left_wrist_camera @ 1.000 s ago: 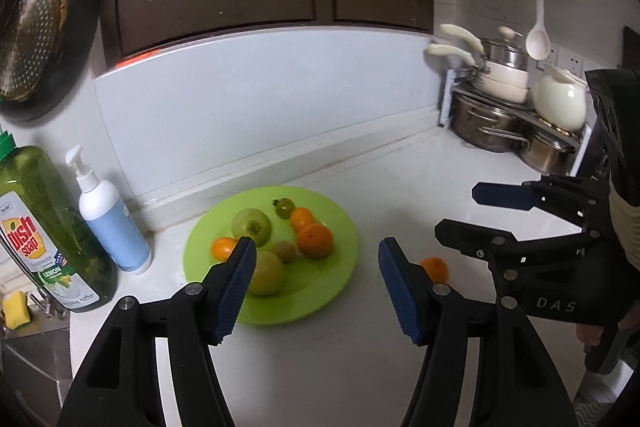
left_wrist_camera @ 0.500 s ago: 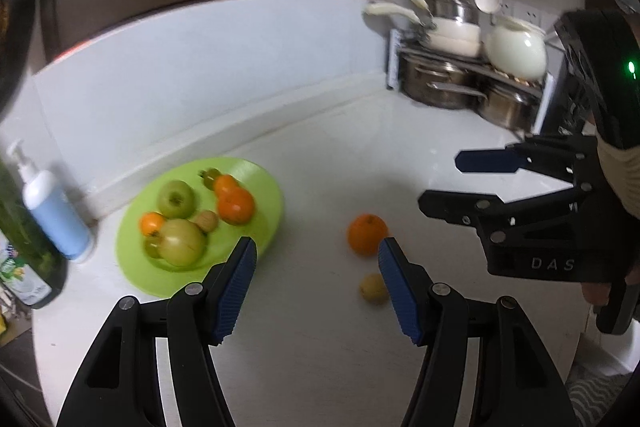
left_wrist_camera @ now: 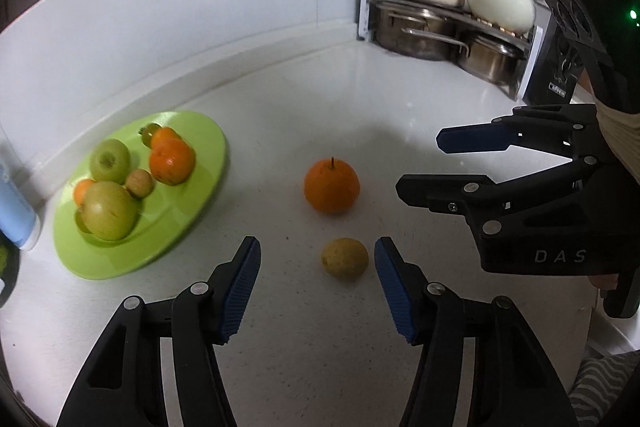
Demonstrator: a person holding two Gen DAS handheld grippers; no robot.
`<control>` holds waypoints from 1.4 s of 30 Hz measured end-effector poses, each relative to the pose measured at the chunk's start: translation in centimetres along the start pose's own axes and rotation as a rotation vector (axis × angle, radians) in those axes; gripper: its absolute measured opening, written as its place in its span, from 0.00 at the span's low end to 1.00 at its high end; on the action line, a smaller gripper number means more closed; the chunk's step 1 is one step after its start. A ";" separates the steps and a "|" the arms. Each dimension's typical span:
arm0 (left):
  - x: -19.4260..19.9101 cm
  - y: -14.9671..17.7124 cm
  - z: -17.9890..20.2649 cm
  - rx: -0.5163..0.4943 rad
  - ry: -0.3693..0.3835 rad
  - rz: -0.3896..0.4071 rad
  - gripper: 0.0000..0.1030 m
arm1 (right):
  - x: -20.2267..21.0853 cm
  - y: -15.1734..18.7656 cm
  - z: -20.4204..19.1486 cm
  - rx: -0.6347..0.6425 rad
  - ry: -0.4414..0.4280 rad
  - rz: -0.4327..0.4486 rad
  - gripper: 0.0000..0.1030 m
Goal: Organize fruits
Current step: 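Grasp the other small brown fruit with the left tool while the right tool grasps the orange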
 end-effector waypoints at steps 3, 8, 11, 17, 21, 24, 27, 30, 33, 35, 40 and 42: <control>-1.0 0.2 0.2 -0.004 0.017 -0.020 0.50 | -0.8 0.7 0.3 -0.010 0.000 -0.025 0.56; -1.7 0.2 0.5 -0.009 0.038 -0.033 0.44 | -1.8 1.4 0.9 -0.029 -0.002 -0.052 0.56; -1.8 0.1 0.9 -0.012 0.048 -0.033 0.37 | -2.1 1.8 0.9 -0.038 -0.009 -0.062 0.56; -2.2 0.4 1.4 -0.011 0.073 -0.050 0.29 | -2.7 2.1 0.5 -0.039 -0.026 -0.077 0.56; -2.0 0.1 0.9 0.011 0.059 -0.042 0.29 | -3.1 1.9 0.2 -0.040 -0.040 -0.080 0.56; -1.9 -0.3 -0.1 0.037 0.026 -0.037 0.29 | -3.5 1.7 -0.1 -0.044 -0.052 -0.077 0.56; -1.7 -0.2 -1.5 0.066 -0.003 -0.043 0.29 | -4.0 1.3 -0.6 -0.045 -0.069 -0.070 0.56; -1.6 -0.2 -2.6 0.098 -0.027 -0.045 0.29 | -4.6 0.7 -1.5 -0.033 -0.086 -0.059 0.55; -1.4 -0.3 -3.6 0.126 -0.045 -0.042 0.29 | -5.4 0.1 -2.2 -0.027 -0.100 -0.055 0.55; -1.3 -0.3 -4.2 0.141 -0.062 -0.039 0.29 | -6.0 -0.2 -2.6 -0.030 -0.111 -0.057 0.51; -1.0 -0.1 -5.6 0.174 -0.087 -0.042 0.29 | -7.0 -0.6 -3.2 -0.035 -0.115 -0.067 0.45; -0.9 -0.1 -6.0 0.189 -0.093 -0.040 0.29 | -7.1 -0.8 -3.3 -0.029 -0.101 -0.063 0.42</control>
Point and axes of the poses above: each gripper's, at about its wrist camera, not at the fingertips, and x roughly against the way its jaws point, z to its right, y to its underside, the point moved 10 cm from there along -x, roughly the way its jaws point, and after that the axes turned 1 degree about -x, right-handed, at the moved point
